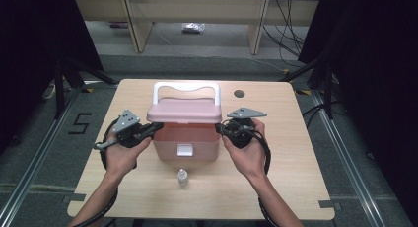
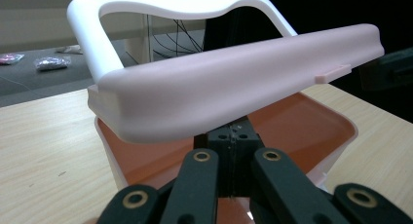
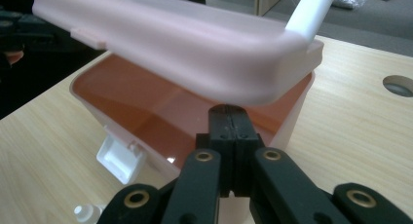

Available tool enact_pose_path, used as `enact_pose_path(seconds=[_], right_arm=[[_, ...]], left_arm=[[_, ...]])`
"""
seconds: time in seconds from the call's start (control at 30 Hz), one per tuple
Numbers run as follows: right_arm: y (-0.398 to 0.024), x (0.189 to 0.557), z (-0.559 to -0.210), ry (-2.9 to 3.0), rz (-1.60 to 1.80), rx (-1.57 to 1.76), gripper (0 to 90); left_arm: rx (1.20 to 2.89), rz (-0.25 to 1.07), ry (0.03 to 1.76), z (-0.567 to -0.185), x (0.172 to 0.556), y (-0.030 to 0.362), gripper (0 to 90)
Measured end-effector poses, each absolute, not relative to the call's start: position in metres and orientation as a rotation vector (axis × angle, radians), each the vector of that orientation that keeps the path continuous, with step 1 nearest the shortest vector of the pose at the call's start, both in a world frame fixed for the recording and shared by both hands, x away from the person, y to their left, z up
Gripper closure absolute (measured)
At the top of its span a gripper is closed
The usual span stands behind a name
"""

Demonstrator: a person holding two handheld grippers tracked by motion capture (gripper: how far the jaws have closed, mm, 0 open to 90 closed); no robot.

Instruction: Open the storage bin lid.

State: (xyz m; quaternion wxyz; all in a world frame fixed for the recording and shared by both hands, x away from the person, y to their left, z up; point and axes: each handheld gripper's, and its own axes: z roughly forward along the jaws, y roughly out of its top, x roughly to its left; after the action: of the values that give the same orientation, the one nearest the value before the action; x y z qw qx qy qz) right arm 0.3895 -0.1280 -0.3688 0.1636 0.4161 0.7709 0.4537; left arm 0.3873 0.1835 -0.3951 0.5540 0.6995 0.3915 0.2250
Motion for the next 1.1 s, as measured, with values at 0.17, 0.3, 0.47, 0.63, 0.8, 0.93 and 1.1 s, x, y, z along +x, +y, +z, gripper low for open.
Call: enact_pose_path(seconds=[0.17, 0.3, 0.47, 0.63, 0.8, 0.93, 1.1], right_arm=[[-0.129, 0.383, -0.375, 2.236, 1.263, 1.159, 90.0], [-0.129, 0.375, -0.382, 2.254, 1.266, 1.161, 90.0], [-0.130, 0.368, -0.389, 2.266, 1.274, 1.136, 89.9], [-0.132, 0.363, -0.395, 2.276, 1.269, 1.127, 90.0], [-0.136, 0.361, -0.399, 2.263, 1.290, 1.079, 89.9], [-0.138, 0.359, -0.401, 2.246, 1.321, 1.094, 89.8], [-0.139, 0.356, -0.404, 2.233, 1.339, 1.122, 89.3]], left_arm=[[1.644, 0.538, 0.920, -0.389, 0.390, 0.183, 89.6], [1.624, 0.542, 0.924, -0.384, 0.393, 0.183, 89.7], [1.602, 0.551, 0.930, -0.381, 0.397, 0.184, 89.7], [1.591, 0.559, 0.931, -0.376, 0.400, 0.184, 89.7], [1.590, 0.574, 0.925, -0.372, 0.404, 0.185, 89.7], [1.582, 0.586, 0.929, -0.369, 0.407, 0.184, 89.7], [1.577, 0.597, 0.934, -0.367, 0.412, 0.184, 89.7]])
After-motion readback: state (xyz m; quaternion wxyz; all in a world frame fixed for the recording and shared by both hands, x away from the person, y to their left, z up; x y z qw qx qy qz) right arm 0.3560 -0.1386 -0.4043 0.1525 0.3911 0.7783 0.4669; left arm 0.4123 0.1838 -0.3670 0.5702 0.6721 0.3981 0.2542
